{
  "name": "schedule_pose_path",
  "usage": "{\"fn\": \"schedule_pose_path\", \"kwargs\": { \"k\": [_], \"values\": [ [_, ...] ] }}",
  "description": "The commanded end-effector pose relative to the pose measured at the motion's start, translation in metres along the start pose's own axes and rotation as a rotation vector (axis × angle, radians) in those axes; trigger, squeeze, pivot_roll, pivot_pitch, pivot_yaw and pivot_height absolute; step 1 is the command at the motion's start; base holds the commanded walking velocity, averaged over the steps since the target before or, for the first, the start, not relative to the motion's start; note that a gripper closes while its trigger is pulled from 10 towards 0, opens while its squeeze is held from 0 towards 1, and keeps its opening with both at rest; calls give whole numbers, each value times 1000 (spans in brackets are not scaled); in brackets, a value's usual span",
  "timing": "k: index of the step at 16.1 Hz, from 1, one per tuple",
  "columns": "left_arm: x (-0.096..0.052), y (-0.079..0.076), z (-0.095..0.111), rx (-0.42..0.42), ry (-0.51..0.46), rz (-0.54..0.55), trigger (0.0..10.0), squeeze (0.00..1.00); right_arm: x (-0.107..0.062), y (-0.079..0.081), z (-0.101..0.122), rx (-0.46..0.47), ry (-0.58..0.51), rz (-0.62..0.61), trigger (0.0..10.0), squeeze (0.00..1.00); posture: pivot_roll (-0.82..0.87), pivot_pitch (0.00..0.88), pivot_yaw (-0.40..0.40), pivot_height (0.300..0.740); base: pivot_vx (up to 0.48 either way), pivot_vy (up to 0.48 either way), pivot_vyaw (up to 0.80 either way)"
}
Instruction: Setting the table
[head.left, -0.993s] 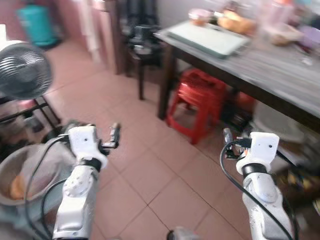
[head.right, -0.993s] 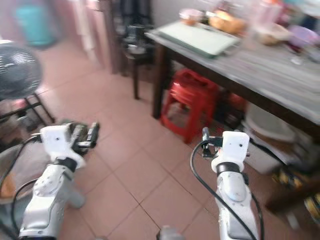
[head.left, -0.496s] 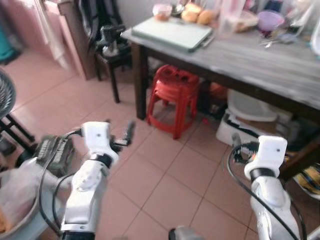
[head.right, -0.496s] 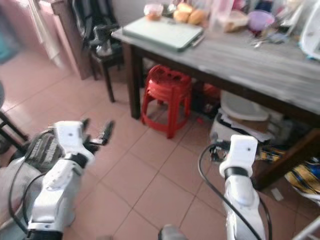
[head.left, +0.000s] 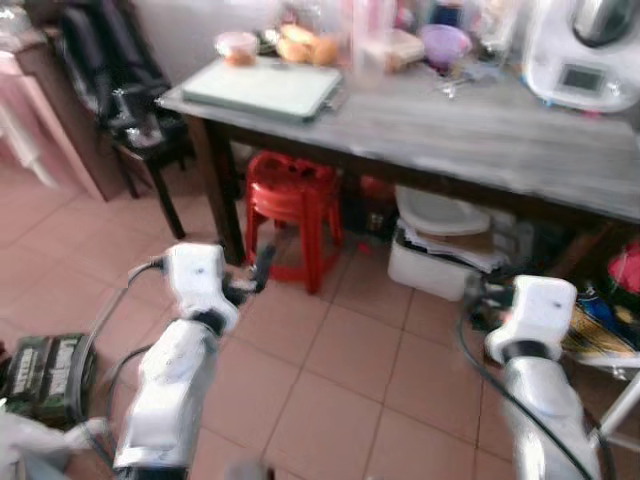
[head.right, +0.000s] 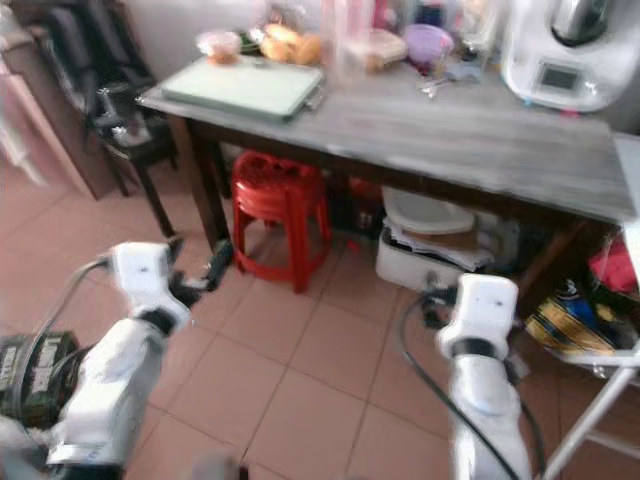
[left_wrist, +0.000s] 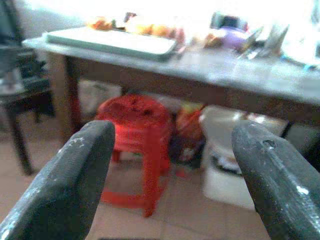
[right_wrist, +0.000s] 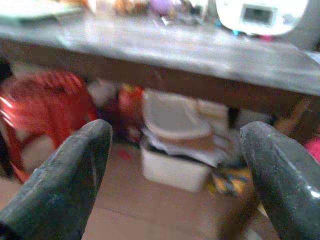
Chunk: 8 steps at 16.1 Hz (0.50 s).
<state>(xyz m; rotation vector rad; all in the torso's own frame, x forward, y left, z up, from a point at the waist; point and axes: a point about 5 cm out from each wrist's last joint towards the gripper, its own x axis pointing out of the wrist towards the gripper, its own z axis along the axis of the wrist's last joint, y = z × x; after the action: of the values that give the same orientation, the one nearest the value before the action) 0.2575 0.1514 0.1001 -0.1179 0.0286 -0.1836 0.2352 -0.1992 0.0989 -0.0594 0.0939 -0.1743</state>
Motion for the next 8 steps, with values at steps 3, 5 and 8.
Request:
{"fn": "schedule_pose_path", "kwargs": {
  "k": [3, 5, 8],
  "values": [
    [2, 1, 1, 9, 3, 21, 10000, 0, -4, -2, -4, -9, 17, -7, 10000, 0, -44, 0, 15, 740, 0, 0, -800],
    [2, 4, 2, 29, 9, 39, 10000, 0, -4, -2, -5, -9, 20, -6, 10000, 0, -42, 0, 12, 740, 0, 0, -800],
    [3, 3, 3, 49, 4, 12, 10000, 0, -4, 0, -4, -4, 18, 4, 10000, 0, -43, 0, 10, 740, 0, 0, -800]
  ]
}}
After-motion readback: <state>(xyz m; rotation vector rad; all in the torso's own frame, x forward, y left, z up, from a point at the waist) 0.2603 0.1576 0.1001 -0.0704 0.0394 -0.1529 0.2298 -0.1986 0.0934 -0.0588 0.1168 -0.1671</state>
